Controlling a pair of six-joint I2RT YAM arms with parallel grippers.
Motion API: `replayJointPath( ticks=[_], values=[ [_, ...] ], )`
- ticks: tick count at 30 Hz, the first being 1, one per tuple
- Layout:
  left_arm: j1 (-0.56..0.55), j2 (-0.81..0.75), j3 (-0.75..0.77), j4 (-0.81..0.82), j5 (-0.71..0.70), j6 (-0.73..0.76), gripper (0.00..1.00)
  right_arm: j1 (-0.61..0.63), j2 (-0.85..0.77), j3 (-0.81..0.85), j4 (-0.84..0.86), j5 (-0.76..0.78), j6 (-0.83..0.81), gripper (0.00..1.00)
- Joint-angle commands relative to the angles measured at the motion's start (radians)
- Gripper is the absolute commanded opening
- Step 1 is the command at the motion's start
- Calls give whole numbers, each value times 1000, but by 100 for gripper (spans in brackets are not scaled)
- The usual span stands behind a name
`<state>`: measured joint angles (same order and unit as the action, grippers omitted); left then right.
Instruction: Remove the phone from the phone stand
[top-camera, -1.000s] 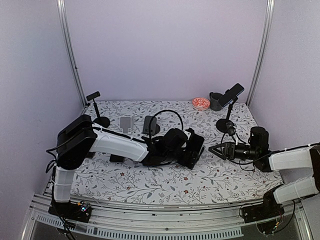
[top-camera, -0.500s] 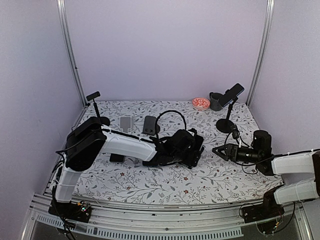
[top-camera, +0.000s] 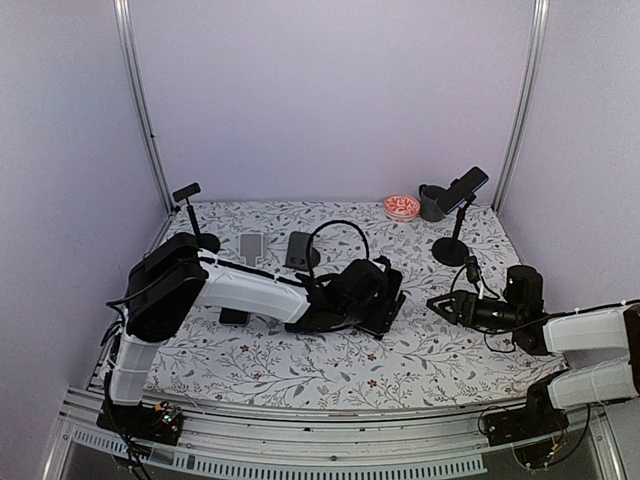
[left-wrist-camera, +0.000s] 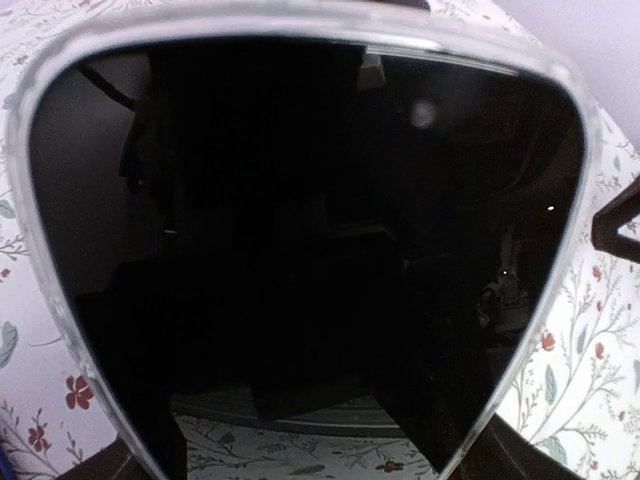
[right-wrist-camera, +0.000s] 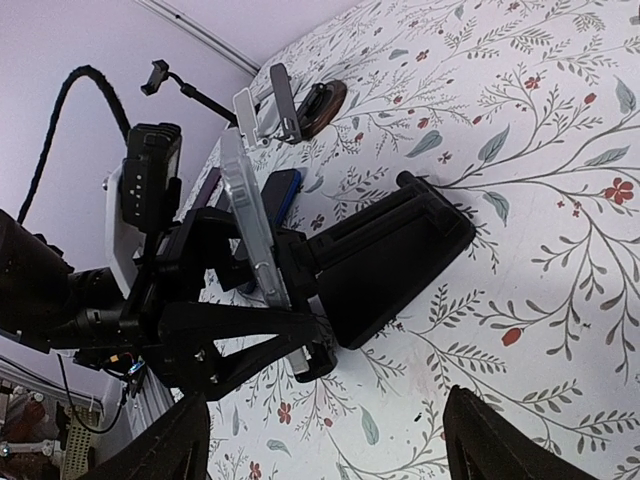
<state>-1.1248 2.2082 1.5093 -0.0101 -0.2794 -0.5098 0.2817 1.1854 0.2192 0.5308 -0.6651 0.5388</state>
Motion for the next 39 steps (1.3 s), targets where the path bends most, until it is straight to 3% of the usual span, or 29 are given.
replayJointPath(
  ticks=[1, 11, 16, 26, 39],
  values=[
    [-8, -129, -46, 136, -1, 18, 68, -3, 23, -1, 15, 9, 6, 81],
    [2, -229, -131, 239, 21, 22, 67, 0, 46, -6, 44, -19, 20, 76],
    [23, -348, -206, 252, -5, 19, 67, 89, 62, -15, 86, 26, 59, 68],
    [56, -520, -409, 256, -46, 6, 66, 236, 297, 106, 163, 57, 106, 59],
    [78, -639, -525, 269, -79, -15, 66, 246, 474, 262, 119, 74, 91, 40]
  ],
)
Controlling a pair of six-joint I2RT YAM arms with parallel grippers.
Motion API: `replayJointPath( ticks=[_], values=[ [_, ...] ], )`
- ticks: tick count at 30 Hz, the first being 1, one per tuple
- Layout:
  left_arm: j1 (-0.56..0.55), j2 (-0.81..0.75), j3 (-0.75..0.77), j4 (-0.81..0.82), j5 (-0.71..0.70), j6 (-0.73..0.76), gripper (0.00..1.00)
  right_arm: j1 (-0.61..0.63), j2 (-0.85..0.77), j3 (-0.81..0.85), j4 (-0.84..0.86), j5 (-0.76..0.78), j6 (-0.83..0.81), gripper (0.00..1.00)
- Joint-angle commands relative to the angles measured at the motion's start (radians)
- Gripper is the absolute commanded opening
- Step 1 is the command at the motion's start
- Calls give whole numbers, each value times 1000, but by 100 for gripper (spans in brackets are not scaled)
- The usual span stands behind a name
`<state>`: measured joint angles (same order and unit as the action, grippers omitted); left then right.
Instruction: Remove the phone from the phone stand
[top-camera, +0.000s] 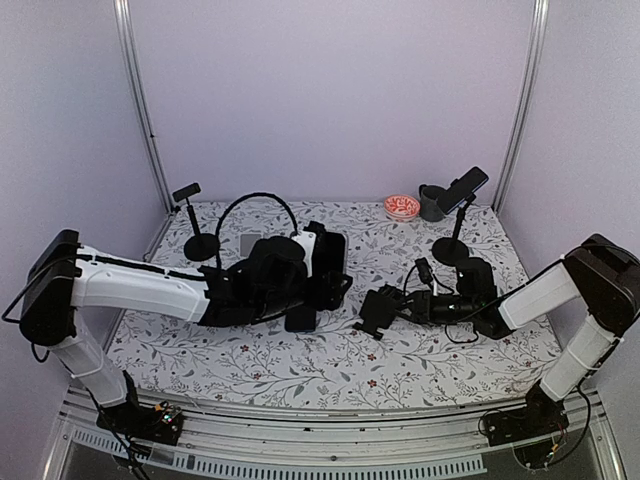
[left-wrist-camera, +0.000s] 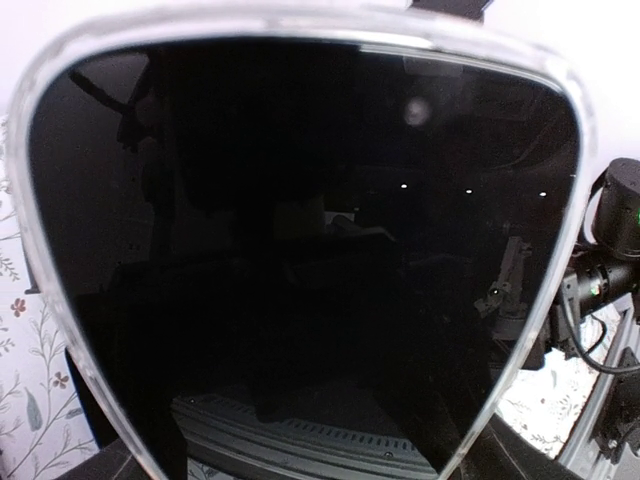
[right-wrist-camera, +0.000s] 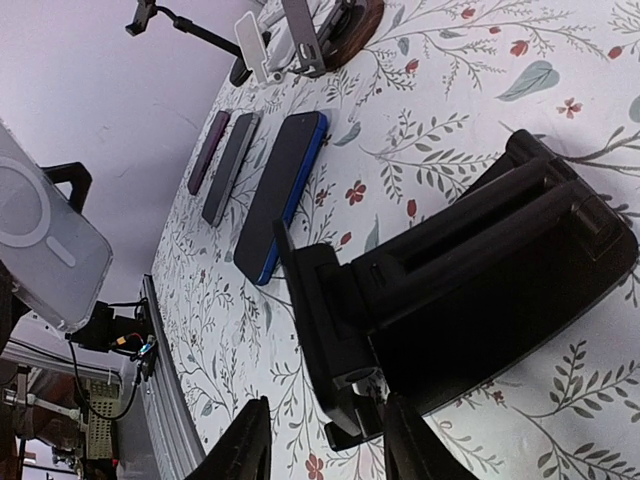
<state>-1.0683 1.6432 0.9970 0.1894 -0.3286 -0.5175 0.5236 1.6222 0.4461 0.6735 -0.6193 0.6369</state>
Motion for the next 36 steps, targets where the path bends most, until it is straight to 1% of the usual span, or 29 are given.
replayJointPath(
  ticks=[1, 5, 13, 17, 18, 22, 24, 26, 29, 33, 36],
  values=[
    [26, -83, -18, 70, -30, -6, 66, 3, 41, 40, -33, 36, -9, 38],
    [37, -115, -41, 67, -33, 2, 66, -28, 43, 65, -90, 46, -47, 37],
    [64, -161, -84, 66, -29, 7, 66, -142, 33, 127, -268, 44, -171, 38],
    [76, -175, -100, 70, -24, 6, 66, -187, 40, 183, -347, 63, -231, 43],
    [79, -179, -104, 71, -21, 5, 66, -193, 43, 200, -369, 69, -242, 46],
    [89, -197, -124, 73, -23, 3, 66, -198, 2, 223, -432, 113, -265, 69],
    [90, -209, -138, 80, -24, 2, 66, -184, -45, 203, -438, 138, -248, 77],
    [95, -219, -151, 87, -26, 1, 66, -144, -102, 181, -461, 213, -229, 88],
    [104, -232, -170, 97, -26, -1, 66, -61, -173, 163, -510, 360, -198, 100],
    [113, -250, -190, 109, -20, -6, 66, 13, -206, 164, -558, 496, -138, 99],
    [117, -270, -202, 110, -22, -1, 66, 61, -181, 213, -633, 608, -99, 99]
  ],
)
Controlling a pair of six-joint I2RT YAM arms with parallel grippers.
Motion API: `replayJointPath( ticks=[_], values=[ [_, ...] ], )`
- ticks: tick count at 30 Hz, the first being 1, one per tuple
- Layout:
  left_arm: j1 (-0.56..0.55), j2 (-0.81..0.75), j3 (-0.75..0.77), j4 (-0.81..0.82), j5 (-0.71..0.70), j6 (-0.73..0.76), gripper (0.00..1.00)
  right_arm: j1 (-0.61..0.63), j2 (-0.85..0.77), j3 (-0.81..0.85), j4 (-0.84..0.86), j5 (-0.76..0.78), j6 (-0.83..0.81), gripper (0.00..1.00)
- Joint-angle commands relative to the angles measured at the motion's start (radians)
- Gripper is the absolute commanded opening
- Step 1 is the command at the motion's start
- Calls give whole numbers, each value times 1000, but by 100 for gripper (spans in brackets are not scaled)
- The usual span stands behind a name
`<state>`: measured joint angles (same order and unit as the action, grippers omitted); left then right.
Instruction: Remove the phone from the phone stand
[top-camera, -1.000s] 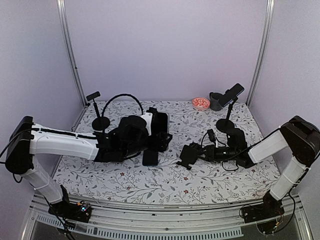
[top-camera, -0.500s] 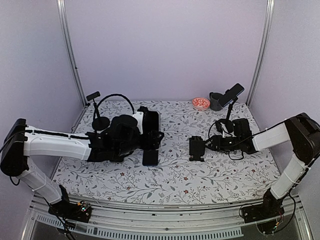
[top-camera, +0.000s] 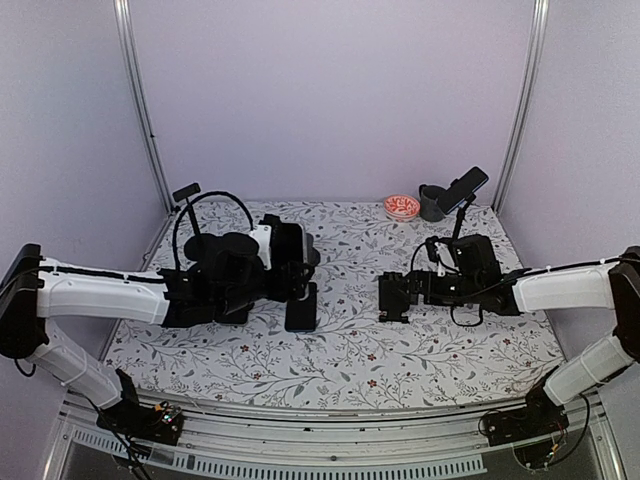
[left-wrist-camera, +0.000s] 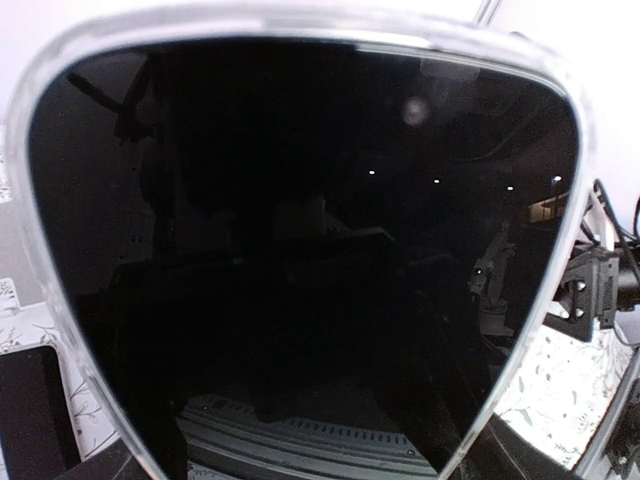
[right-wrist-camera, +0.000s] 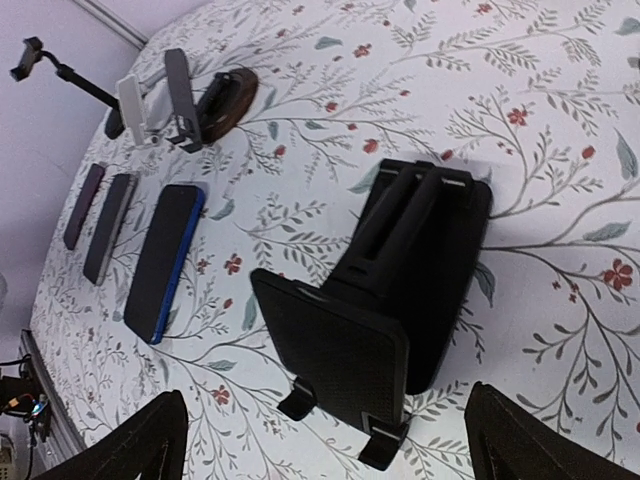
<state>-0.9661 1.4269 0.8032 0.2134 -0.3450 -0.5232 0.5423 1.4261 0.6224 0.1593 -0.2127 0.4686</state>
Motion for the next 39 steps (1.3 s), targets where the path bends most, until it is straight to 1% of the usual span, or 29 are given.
replayJointPath(
  ticks=[1, 5, 10, 15, 20, 22, 28, 31, 39],
  values=[
    [16, -61, -13, 88, -5, 5, 66, 59, 33, 54, -140, 225, 80, 99],
    [25, -91, -41, 93, -3, 5, 66, 115, 114, 125, -190, 300, 125, 99],
    [32, -128, -78, 104, -4, -6, 66, 183, 173, 183, -200, 354, 157, 99],
    [39, -160, -107, 110, -6, -13, 66, 203, 255, 283, -285, 422, 210, 99],
    [48, -187, -125, 109, -5, -12, 66, 209, 312, 328, -321, 485, 254, 100],
    [53, -194, -132, 108, -4, -12, 65, 209, 330, 339, -324, 490, 260, 96],
    [66, -214, -150, 112, 0, -15, 65, 208, 360, 367, -299, 493, 224, 76],
    [74, -219, -159, 112, 5, -16, 65, 208, 387, 413, -288, 490, 188, 70],
    [84, -233, -177, 107, 3, -25, 64, 182, 526, 633, -272, 465, 107, 68]
  ],
)
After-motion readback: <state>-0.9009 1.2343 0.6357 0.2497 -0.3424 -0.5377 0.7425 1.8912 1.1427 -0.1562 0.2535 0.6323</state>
